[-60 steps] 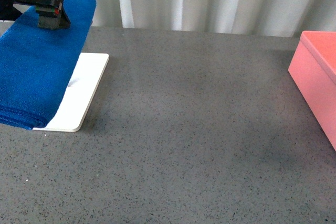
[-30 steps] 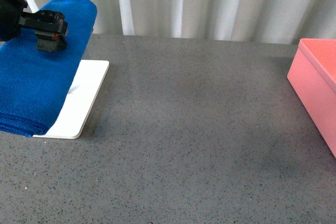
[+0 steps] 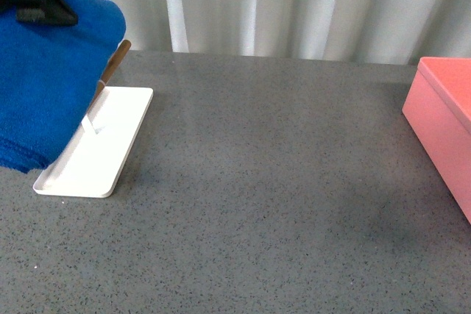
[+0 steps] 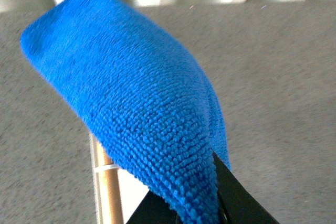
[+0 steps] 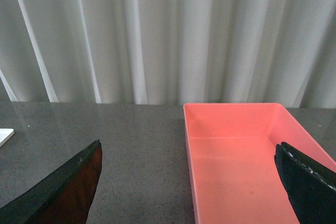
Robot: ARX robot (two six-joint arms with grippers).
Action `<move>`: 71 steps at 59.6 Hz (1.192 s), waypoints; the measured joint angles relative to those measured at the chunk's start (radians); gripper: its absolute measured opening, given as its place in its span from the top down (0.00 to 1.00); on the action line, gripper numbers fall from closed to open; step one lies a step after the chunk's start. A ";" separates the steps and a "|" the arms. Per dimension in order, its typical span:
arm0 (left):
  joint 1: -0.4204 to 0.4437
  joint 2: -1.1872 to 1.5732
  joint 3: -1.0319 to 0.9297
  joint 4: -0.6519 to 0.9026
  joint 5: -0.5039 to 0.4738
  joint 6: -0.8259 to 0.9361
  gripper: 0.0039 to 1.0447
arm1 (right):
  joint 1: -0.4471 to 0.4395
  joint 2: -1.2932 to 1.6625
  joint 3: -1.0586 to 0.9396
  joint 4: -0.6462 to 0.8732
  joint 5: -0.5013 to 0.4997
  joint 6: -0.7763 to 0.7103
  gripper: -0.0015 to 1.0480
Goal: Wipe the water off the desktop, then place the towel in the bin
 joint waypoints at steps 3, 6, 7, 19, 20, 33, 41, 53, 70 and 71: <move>-0.010 -0.036 -0.006 0.017 0.057 -0.032 0.96 | 0.000 0.000 0.000 0.000 0.000 0.000 0.07; -0.021 -0.069 -0.012 0.025 0.108 -0.061 0.96 | 0.000 0.000 0.000 0.000 0.000 0.000 0.07; -0.027 -0.085 -0.017 0.030 0.130 -0.080 0.96 | 0.000 0.000 0.000 0.000 0.000 0.000 0.07; -0.185 -0.221 -0.162 0.252 0.413 -0.377 0.96 | 0.000 0.000 0.000 0.000 0.000 0.000 0.07; -0.204 -0.222 -0.177 0.285 0.423 -0.401 0.96 | 0.000 0.000 0.000 0.000 0.000 0.000 0.07; -0.312 -0.201 -0.216 0.386 0.342 -0.490 0.96 | 0.000 0.000 0.000 0.000 0.000 0.000 0.07; -0.327 -0.181 -0.216 0.379 0.290 -0.486 0.96 | 0.000 0.000 0.000 0.000 0.000 0.000 0.07; -0.327 -0.179 -0.216 0.379 0.286 -0.485 0.96 | -0.127 0.437 0.192 -0.005 -0.206 0.023 0.07; -0.328 -0.179 -0.216 0.379 0.283 -0.485 0.96 | -0.126 1.073 0.504 0.138 -0.603 0.023 0.07; -0.328 -0.179 -0.216 0.379 0.283 -0.485 0.96 | -0.113 1.104 0.519 0.136 -0.616 0.027 0.07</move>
